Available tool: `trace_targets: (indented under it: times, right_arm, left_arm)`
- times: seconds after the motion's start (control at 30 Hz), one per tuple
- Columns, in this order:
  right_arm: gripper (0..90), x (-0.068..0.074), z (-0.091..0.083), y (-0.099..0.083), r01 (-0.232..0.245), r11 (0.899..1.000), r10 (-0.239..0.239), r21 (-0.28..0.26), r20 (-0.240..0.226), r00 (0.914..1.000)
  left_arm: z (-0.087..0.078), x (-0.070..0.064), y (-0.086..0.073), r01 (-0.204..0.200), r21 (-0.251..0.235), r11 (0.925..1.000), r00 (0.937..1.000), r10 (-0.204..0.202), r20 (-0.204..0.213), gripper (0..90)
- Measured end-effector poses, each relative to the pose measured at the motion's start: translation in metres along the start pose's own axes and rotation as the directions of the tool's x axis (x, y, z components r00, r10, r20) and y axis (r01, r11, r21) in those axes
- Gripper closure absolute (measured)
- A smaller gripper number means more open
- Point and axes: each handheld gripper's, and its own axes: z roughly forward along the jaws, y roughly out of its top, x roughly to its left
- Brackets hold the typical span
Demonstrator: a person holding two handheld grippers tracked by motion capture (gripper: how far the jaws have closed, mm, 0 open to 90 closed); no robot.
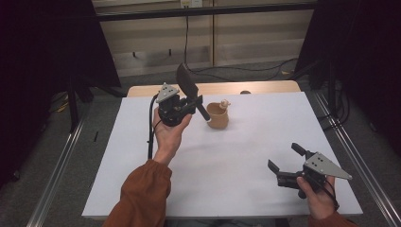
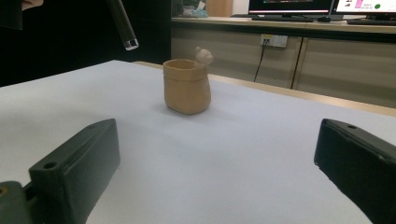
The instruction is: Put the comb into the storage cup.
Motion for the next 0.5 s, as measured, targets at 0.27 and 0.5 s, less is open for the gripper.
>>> trace_targets:
  times: [0.27, 0.5]
  right_arm:
    - [0.0, 0.001, 0.0, 0.0, 0.0, 1.0, 0.0, 0.006, -0.003, 1.0]
    - [0.0, 0.0, 0.0, -0.001, 0.0, 1.0, 0.0, 0.012, -0.003, 1.0]
  left_arm:
    - [0.007, 0.002, 0.005, -0.006, -0.019, 0.9998, 0.9999, 0.006, -0.01, 73.4]
    - [0.017, 0.002, 0.01, -0.006, -0.023, 0.9997, 0.9999, 0.006, -0.011, 73.4]
